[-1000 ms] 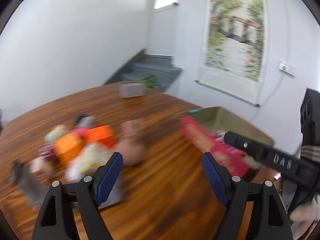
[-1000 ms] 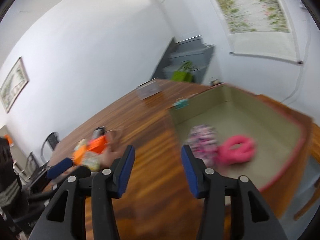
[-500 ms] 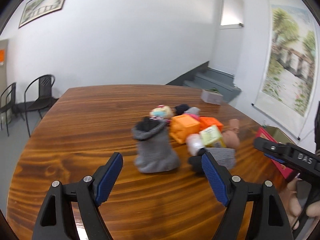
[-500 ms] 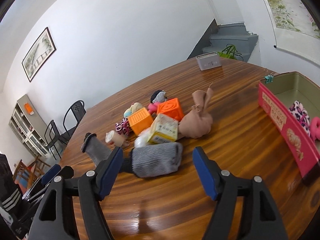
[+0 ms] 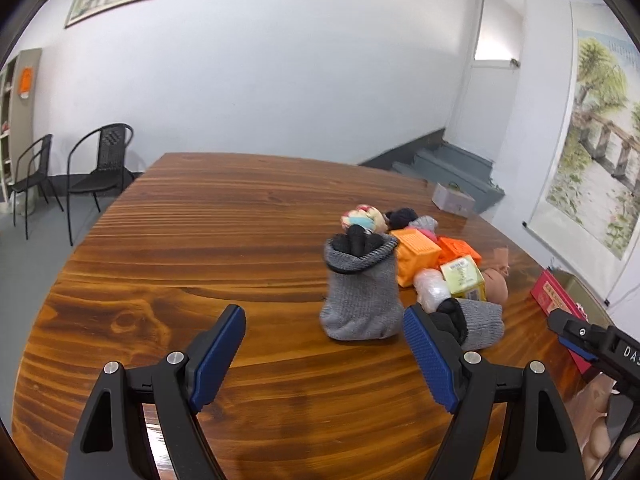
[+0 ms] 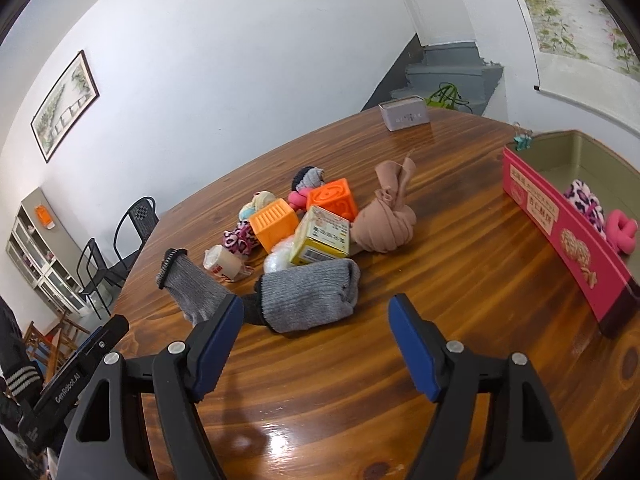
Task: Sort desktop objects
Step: 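Return both grippers to the pile of toys, then grasp the grey knit sock with black glove using the left gripper, then grasp the long grey sock with the right gripper while the left holds its sock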
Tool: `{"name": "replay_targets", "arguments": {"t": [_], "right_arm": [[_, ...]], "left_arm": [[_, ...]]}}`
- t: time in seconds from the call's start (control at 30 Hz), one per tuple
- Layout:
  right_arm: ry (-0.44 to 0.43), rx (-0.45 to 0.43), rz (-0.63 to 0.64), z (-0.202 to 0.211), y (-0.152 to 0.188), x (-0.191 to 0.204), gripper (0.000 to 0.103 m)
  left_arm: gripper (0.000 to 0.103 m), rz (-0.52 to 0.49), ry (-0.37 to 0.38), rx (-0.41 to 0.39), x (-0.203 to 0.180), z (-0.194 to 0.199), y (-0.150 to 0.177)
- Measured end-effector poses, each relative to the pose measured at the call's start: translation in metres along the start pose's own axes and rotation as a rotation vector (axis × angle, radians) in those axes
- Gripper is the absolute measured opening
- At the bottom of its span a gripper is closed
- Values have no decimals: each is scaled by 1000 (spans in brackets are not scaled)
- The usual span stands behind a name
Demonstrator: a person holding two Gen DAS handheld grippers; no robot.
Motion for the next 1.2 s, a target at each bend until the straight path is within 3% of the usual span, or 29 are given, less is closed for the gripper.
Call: {"name": "replay_targets", "arguments": {"t": [0.1,0.2,0.5,0.7,0.73,0.77,0.83,0.97,1.1,1.2], "right_arm": [[-16,8,-20,-2,2,-7,79],[-31,19,-22,-4,3,-11,79],[-58,30,-13,-8,2,-18,79],[-66,52,-29,-21,2,-20,79],[-67,54,-25,-23,2,-17,79],[-70,58,-21,-26,2,-15,79],[-79,73,-12,-32,2,-8,79],[-77,105,34,-47,3,6,79],[-34,141,85,-66,2,14,81],[14,157,115,-77,0,15,82]], "left_arm": [[83,-46,27,13,-20,-10,-5],[83,-59,-1,33,-29,-32,-11],[83,-21,-54,133,-41,-91,-8],[80,-13,-26,230,-40,-109,7],[63,-8,-22,242,-38,-109,9],[52,-12,-24,248,-36,-107,9],[47,-18,-30,257,-32,-103,10],[46,16,-41,210,-11,-73,2],[46,34,-65,119,9,-39,-4],[46,32,-71,106,16,-30,3]]}}
Point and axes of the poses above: each gripper's, at about its wrist camera, not at the fingertips, and z roughly against the way its jaws point, x to its left, y to its underside, the point moved 9 cm from there along -z, roughly the way its jaws point, and after that the axes turned 9 degrees about -y, right-handed, at the moved point
